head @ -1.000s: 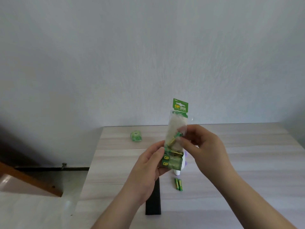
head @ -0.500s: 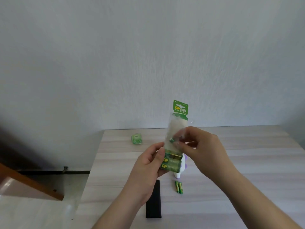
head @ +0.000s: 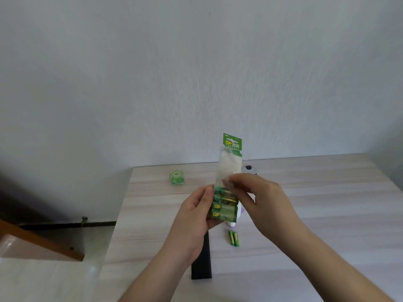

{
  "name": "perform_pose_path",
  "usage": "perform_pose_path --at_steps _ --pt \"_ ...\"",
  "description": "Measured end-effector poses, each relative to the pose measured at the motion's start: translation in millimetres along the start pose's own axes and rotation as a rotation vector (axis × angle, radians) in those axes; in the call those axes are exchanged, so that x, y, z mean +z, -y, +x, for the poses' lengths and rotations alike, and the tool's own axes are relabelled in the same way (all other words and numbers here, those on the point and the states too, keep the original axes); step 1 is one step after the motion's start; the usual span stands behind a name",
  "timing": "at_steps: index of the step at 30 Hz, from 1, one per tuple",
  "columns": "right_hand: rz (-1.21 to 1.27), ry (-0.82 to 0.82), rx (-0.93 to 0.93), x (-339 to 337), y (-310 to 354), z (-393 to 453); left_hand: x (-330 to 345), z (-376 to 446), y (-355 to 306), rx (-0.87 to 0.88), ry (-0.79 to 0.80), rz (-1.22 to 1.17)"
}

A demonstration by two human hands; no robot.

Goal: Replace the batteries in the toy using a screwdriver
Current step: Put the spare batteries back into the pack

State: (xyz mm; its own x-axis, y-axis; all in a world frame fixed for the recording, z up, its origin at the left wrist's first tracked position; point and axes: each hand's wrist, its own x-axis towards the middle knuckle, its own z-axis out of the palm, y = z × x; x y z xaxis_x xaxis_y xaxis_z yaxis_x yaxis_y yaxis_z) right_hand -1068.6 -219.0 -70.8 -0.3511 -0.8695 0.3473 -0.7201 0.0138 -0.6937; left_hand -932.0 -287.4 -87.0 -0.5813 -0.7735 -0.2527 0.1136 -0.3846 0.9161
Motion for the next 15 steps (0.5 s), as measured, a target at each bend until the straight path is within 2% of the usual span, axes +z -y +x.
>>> perform_pose_path --at_steps 9,15 --pt "0.050 -0.035 0.057 8 -10 -6 4 7 9 -0.018 -0.042 0.074" --pt "0.087 -0.040 0.025 9 -15 -4 7 11 12 -0.038 -0.082 0.082"
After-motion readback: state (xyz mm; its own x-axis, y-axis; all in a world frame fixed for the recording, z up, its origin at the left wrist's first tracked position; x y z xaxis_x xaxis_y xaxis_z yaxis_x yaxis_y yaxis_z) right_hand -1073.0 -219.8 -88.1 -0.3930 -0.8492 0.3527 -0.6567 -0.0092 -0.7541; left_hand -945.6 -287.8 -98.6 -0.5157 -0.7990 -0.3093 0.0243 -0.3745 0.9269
